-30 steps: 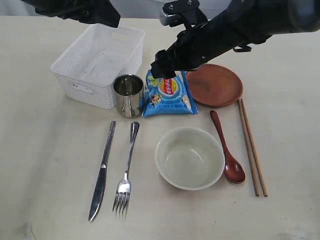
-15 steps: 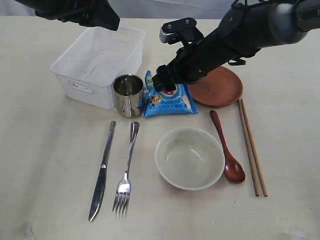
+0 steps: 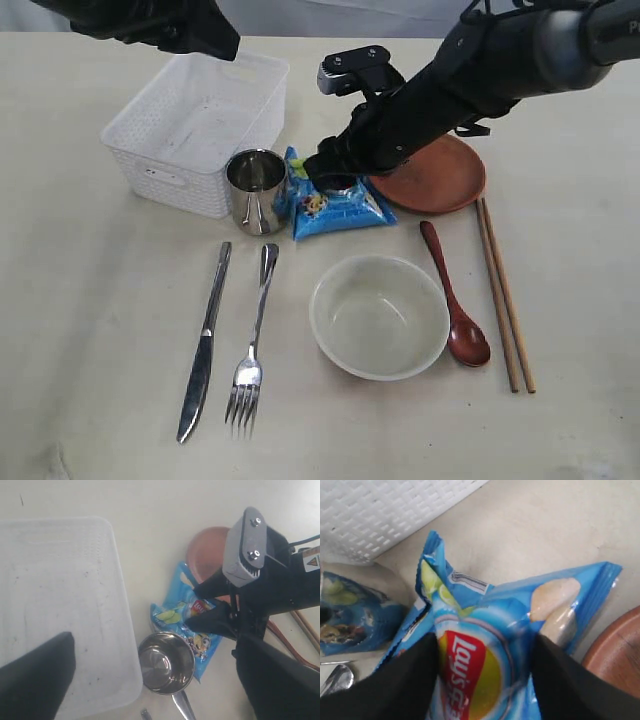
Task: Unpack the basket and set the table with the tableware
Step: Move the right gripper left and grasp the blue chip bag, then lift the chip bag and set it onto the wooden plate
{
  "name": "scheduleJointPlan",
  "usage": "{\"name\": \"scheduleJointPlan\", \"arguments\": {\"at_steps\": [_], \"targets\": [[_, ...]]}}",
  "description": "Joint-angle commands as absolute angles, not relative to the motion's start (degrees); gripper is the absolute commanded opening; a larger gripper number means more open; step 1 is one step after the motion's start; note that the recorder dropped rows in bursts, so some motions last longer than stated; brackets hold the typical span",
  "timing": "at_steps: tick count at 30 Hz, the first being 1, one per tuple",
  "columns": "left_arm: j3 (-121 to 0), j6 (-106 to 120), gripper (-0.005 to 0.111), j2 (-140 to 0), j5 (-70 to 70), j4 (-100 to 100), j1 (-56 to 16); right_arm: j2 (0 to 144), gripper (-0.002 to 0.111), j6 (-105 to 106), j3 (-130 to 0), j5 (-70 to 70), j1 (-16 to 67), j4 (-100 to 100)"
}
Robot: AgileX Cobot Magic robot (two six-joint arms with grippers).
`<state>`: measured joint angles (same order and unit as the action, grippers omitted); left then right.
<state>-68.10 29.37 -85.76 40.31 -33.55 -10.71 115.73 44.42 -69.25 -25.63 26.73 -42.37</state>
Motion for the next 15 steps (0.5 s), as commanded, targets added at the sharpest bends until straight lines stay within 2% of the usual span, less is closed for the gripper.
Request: {"name": "scheduleJointPlan", "arguments": {"at_steps": [1,10,15], "targets": [[-67.8,29.6,0.081,-85.4,39.9,-33.3,-10.6,115.9,0.041,43.4,-69.3,-26.2,26.8,-41.8],[-67.8,29.6,0.081,-85.4,39.3,-33.3,-10.6,115.2,0.029,40.7,-69.3,-25.9,26.8,-41.8],[-67.8,29.6,0.081,-85.4,39.1,-33.3,-10.6,115.1,0.004,40.2,-69.3,-25.9,26.8,-41.9]]}}
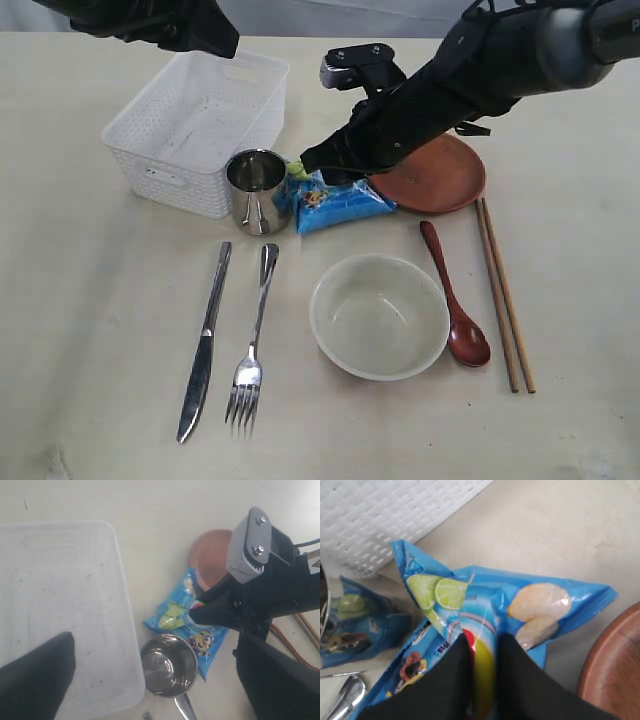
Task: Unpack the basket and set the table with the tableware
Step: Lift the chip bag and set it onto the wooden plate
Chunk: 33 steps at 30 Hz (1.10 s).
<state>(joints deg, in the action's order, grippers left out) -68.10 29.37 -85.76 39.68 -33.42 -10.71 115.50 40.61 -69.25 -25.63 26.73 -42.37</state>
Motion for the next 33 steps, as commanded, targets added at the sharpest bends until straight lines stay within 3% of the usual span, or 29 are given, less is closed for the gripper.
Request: {"name": "scheduleJointPlan", "arguments": {"at_steps": [1,15,26,33], "targets": [[-67.8,29.6,0.081,-85.4,39.1,-33.3,-10.6,115.1,-0.001,40.2,-69.3,-25.9,26.8,-41.9],[-67.8,29.6,0.081,-85.4,38.9,-33.3,-10.6,107.2,0.000,36.6,-69.3,-26.2,25.9,-36.6],[-67.8,29.6,0.081,-85.4,38.9,-33.3,-10.6,99.3,0.000,34.3,-69.3,-33.3,12.5,-35.7],[-67.8,29.6,0.081,-85.4,38.7,-33.3,-10.6,103.7,0.000,34.3,-68.8,-35.9,10.8,-36.1]]}}
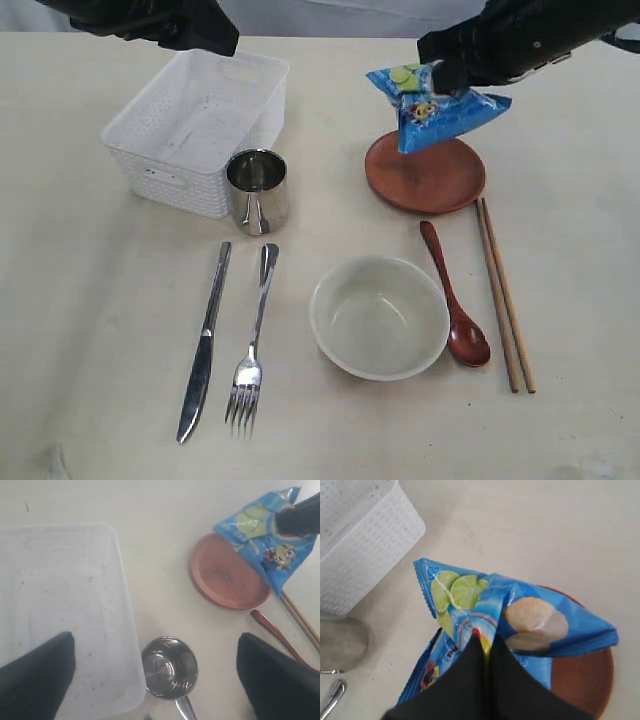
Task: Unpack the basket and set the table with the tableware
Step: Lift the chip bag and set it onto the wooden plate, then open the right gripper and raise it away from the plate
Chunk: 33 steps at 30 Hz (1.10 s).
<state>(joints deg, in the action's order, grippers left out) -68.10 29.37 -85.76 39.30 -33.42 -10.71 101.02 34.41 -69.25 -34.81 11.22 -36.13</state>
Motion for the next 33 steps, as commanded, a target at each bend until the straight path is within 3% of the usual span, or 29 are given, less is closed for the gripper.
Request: {"name": "scheduleJointPlan", "arguments": {"at_steps": [1,10,12,16,18,25,27,29,33], "targets": [[-67.8,29.6,0.081,-85.4,38.7,-33.3,-10.6,104.6,0.000,34.3,-68.8,-35.4,10.8,-36.1],[-67.8,29.6,0.081,-85.4,38.6,-33.3,-10.6,109.8,0.001,36.0,-68.8,-31.8,10.8,-38.7],[-67.8,29.6,0.081,-85.4,38.6,-33.3,-10.6,109.9,0.010,36.0,-68.8,-31.8,10.8,-38.7],[-67.8,29.6,0.081,-85.4,38.6,-33.3,-10.6,109.8,0.043,36.6,-68.8,-31.8,10.8,-38.7],[-67.8,29.6,0.081,-85.4,38.6,-33.3,-10.6,109.3,0.050,36.9,-68.8,-31.8,10.8,-38.7],[-67.8,29.6,0.081,-85.4,38.6,-33.3,-10.6,102.8,0.049,37.5,-68.8,-31.0,10.8,-38.1],[-67.8,29.6,0.081,-85.4,38.6,-33.3,-10.6,99.9,0.035,37.5,-68.8,-31.1,10.8,-38.1],[-67.7,29.6,0.081,-85.4,38.6,-33.3,-10.6,99.1,0.002,37.5,-68.8,-32.2,10.8,-37.3],[-67.8,29.6,0.081,-85.4,38.8,-33.3,-10.6,103.1,0.000,37.3,-67.7,-32.3,10.8,-35.8]]}}
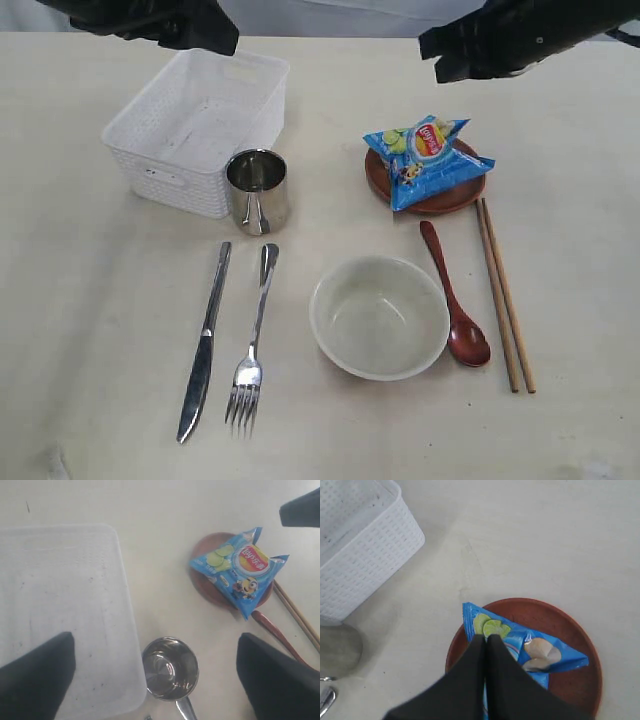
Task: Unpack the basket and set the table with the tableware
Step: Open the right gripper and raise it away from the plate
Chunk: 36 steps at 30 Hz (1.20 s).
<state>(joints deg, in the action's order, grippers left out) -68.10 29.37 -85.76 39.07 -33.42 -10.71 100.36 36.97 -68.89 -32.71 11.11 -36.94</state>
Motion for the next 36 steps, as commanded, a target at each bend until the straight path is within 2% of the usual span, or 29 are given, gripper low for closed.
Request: {"name": "scheduleJointPlan", "arguments": {"at_steps": [1,8,19,32,36], "targets": [[-67.8,29.6,0.081,-85.4,38.8,-33.3,-10.6,105.1,0.000,37.3,-66.9,-30.7,10.8,-35.8],[-67.8,29.6,0.081,-85.4,38.8,-33.3,-10.6,113.1,0.000,37.3,-66.5,-30.3,10.9,-35.7],[-67.8,29.6,0.081,-85.4,38.8,-33.3,-10.6,115.7,0.000,37.3,-66.5,-30.3,10.9,-35.7],[-67.7,30.0,0.081,-85.4,40.7,-32.6,-10.6,96.9,0.000,35.1,-66.5,-34.8,10.8,-35.7],[-65.1,32.7,0.081,-85.4,40.4,-33.9,-10.6,90.6,0.000,27.3,-66.5,-39.0,10.8,-27.6]]}}
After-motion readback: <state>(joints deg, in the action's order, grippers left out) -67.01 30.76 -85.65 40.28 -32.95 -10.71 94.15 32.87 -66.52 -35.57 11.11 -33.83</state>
